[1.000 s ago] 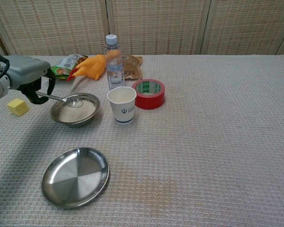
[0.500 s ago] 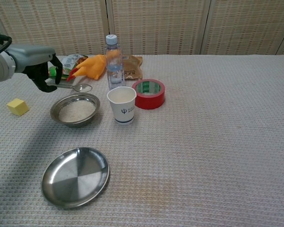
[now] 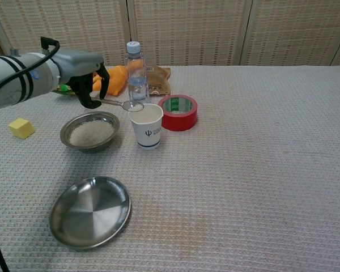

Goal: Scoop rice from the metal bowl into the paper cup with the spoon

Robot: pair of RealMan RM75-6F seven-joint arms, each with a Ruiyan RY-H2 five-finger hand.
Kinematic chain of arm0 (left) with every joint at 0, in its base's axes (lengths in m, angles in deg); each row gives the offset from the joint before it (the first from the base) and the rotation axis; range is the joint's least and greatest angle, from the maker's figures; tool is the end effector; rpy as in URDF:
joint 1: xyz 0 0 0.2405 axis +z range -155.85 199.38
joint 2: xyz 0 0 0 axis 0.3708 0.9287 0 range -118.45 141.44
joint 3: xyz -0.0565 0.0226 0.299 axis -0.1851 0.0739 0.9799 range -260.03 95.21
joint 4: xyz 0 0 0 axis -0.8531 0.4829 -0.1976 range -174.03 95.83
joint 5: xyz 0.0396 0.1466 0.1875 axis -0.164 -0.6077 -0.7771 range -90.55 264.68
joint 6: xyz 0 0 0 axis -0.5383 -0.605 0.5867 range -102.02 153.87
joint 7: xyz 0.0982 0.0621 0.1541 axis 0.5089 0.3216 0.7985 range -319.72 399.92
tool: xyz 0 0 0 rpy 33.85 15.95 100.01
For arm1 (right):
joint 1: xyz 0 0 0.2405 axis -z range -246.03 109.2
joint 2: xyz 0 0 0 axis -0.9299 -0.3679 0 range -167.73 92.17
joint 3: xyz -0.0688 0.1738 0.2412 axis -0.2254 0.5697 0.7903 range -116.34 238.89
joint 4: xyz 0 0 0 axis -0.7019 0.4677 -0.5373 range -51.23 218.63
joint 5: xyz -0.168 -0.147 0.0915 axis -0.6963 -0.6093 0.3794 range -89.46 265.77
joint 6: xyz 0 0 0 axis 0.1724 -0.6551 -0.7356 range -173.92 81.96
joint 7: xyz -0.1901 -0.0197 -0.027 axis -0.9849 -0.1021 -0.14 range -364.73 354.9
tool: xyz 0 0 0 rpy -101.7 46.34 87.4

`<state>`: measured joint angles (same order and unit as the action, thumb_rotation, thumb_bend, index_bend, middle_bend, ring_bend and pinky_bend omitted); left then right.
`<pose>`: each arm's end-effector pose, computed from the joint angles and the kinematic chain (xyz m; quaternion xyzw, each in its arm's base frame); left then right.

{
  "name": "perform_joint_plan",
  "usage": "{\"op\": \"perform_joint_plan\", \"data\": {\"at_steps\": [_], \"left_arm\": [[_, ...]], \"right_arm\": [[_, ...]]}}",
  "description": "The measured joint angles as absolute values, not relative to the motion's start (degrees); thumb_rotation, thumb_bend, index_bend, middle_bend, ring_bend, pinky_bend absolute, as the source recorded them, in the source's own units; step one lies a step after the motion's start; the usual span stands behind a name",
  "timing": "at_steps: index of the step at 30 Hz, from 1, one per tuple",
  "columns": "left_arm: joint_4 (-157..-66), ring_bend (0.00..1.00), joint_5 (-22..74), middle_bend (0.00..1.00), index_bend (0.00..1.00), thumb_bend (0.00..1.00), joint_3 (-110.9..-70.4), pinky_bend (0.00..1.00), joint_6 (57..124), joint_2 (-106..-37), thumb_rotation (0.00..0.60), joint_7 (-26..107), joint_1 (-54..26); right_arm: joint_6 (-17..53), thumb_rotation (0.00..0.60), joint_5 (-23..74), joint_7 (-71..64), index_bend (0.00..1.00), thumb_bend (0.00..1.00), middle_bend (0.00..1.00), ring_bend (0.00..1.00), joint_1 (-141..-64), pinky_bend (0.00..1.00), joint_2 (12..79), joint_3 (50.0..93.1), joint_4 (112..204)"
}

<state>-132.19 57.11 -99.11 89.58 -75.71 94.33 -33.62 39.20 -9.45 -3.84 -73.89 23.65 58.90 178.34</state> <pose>-0.1090 0.4728 -0.0335 -0.7332 -0.3345 -0.2636 0.5301 -0.3341 -0.2128 0.1340 0.6680 -0.3700 0.4005 0.5064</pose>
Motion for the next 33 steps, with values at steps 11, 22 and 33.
{"op": "perform_joint_plan", "data": {"at_steps": [11,22,33], "left_arm": [[-127.57,1.0,51.63,1.0,0.76,0.4,-95.58,1.0,93.74,-80.25,0.6,95.55,-35.39],[-121.03,1.0,40.34,1.0,0.76,0.4,-90.51,1.0,97.85,-84.33,0.6,95.53,-34.68],[-106.46,1.0,25.15,1.0,0.76,0.4,-85.98,1.0,101.82,-90.32,0.6,92.71,-32.49]], "right_arm": [[39.6,0.46,-9.51,-3.11,0.0,0.11,0.0,0.0,-73.79,0.0,23.23,58.92,178.34],[40.05,0.459,-9.88,-3.25,0.0,0.11,0.0,0.0,-73.58,0.0,23.2,58.83,178.45],[40.12,0.459,-9.92,-2.95,0.0,0.11,0.0,0.0,-73.5,0.0,22.92,58.75,178.63]]}}
